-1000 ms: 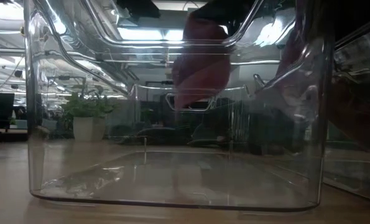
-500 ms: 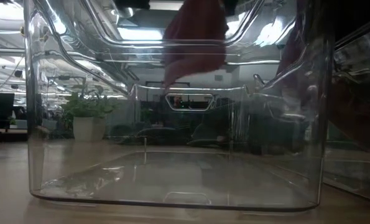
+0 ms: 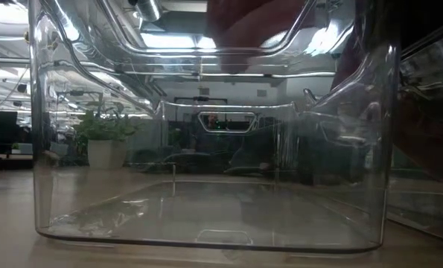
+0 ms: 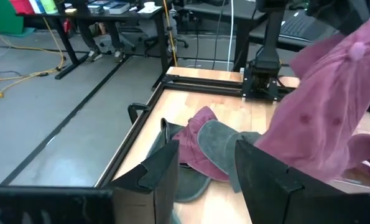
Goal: Pick & Place hat
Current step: Put the left red cap into the right transparent bin
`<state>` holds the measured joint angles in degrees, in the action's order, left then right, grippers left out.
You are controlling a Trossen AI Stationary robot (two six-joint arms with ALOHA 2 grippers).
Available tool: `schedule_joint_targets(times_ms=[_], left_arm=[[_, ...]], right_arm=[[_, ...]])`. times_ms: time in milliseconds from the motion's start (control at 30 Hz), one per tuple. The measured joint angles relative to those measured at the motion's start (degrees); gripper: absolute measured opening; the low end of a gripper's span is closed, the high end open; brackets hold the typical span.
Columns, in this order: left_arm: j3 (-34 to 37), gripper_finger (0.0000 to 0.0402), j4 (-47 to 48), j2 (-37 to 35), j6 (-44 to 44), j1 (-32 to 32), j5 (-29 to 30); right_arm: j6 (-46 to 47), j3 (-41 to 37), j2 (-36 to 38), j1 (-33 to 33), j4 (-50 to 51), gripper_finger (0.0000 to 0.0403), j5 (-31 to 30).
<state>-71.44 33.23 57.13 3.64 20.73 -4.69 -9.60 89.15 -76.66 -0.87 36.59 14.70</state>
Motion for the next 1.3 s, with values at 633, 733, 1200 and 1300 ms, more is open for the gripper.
schedule_joint_targets(times_ms=[633,733,1200,1300], left_arm=[[0.00,0.0154,11.81,0.28,-8.62,0.00,0.12],[0.00,0.0154,12.00,0.28,-13.44,0.00,0.13],[0.00,0.0154,11.63,0.30,-17.88,-0.64,0.23],[0.00,0.0152,11.61,0.30,-17.95,-1.28,0.24]], right_arm=[[-3.91,13.61,0.04,12.24,9.90,0.0003,11.03],[-2.85,13.61,0.02,15.88,10.50,0.0003,10.97],[3.05,13.66,-4.20,30.21,19.84,0.0003,10.88],[3.38,13.66,-6.89,32.91,21.67,0.0003,10.82]])
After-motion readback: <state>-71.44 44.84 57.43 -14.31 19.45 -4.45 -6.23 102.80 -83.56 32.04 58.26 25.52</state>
